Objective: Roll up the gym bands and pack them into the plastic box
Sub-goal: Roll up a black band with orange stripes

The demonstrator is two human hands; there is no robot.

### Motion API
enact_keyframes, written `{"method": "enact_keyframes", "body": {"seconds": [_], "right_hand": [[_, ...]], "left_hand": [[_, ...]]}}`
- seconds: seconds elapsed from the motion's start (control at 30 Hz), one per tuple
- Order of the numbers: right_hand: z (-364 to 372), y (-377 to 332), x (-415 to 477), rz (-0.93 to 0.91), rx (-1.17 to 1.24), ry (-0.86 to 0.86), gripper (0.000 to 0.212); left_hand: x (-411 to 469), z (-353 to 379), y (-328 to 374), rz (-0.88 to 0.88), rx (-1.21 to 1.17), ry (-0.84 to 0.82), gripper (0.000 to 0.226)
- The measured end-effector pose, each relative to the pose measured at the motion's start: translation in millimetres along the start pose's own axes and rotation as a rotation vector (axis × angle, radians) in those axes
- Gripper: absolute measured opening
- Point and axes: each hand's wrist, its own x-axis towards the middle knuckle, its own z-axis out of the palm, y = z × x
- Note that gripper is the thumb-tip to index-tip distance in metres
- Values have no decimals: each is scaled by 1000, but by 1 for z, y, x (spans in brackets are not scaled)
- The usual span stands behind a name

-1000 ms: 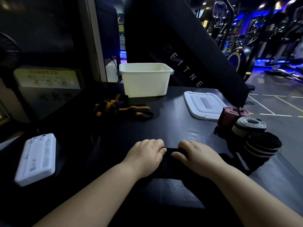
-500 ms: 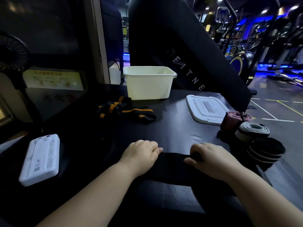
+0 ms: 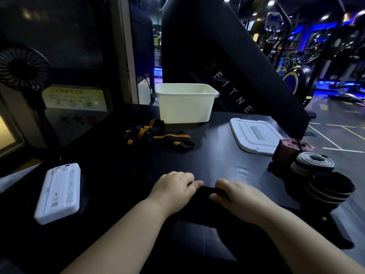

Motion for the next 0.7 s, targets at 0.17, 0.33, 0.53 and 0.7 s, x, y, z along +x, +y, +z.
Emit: {"method": "enact_keyframes", "body": {"seconds": [0.17, 0.33, 0.53, 0.7], "right_hand": [[-2, 27, -12, 42, 27, -5, 26], [-5, 35, -23, 49, 19, 10, 26], [-5, 34, -23, 66, -44, 10, 28], [-9, 24, -11, 25, 13, 10, 37]], "left_hand": [[1, -1, -2, -20, 9, -6, 48], [0, -2, 1, -5, 79, 3, 46], [4, 3, 2, 38, 131, -24, 46], [10, -1, 9, 86, 168, -99, 38]]}}
